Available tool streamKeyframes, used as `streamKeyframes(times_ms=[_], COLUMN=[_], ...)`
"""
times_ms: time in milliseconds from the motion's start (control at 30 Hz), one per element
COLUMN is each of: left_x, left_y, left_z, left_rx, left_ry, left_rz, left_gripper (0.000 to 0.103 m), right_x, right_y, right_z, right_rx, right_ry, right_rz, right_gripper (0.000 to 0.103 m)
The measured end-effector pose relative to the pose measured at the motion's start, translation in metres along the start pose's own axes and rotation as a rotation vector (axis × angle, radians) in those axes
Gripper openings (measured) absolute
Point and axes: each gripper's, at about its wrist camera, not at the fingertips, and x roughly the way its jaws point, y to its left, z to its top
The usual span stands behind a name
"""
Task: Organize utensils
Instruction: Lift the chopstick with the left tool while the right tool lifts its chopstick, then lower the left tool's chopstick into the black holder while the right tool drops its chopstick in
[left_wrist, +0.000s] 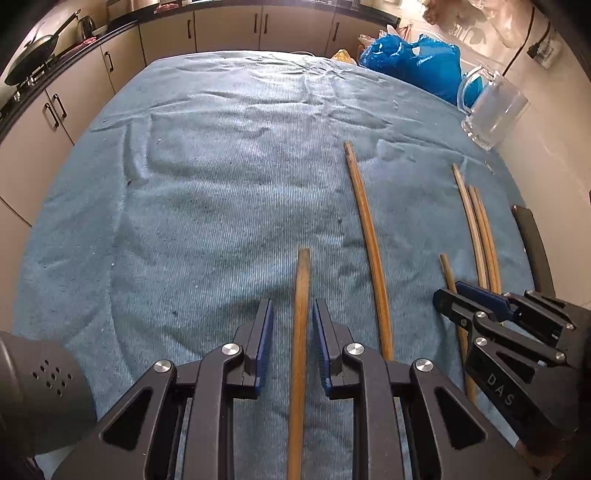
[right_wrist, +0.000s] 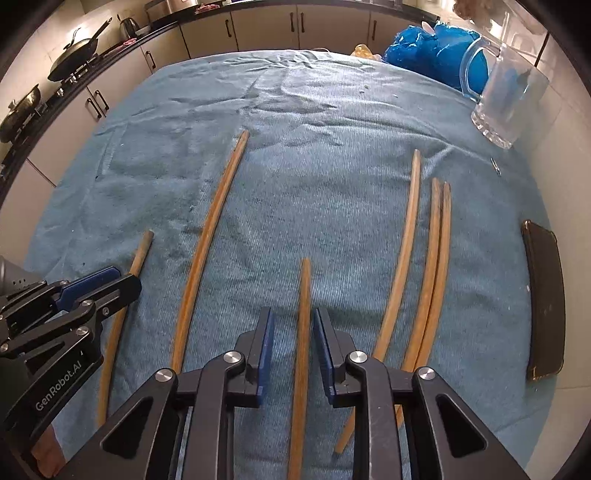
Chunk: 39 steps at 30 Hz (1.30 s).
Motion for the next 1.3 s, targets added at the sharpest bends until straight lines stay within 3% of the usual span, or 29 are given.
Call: streamKeyframes(times_ms=[33,67,133,433,733,1033,1300], left_x=[0.000,0.000,0.000,-0.042,-0.114,-0.172,-0.222], left_y=[0.000,0.000,0.001,0.006,-0.006,-0.015,-0.002], left_z=[0.000,-0.001,-0.003,-0.022,-0.052,-0.090,-0.122], left_rx=[0.001,0.005,0.007,-0.034,0.025,0.061,0.029], left_ry=[-0.002,-0.004,-0.014,-0.090,-0.258,-0.412,-0.520], left_rz=[-0.003,0.000,0.001,-0.058,-0.099,-0.104,-0.141], left_gripper=[0.020,0.012,0.007,0.007,0.007,0.007,0.007], right_x=[0.001,0.000,-0.001,-0.027,-0.097,-0.142,-0.179], right_y=[0.001,0.001,0.001,-0.027,-0.037,-0.028,-0.006], right_z=[0.001,0.000,-0.003,-0.016,-0.045,-0.076,-0.096], right_rx=[-0.001,-0.003,-0.010,0.108,0.151,0.136,0.058], right_ry=[-0.005,-0.012,-0.033,-0.183,-0.372,-0.475,-0.564], right_rz=[-0.002,-0.005,-0.011,0.154,0.227,0.279,0.280], right_gripper=[0.017,0.012,0.007,0.007,0.007,0.007,0.007])
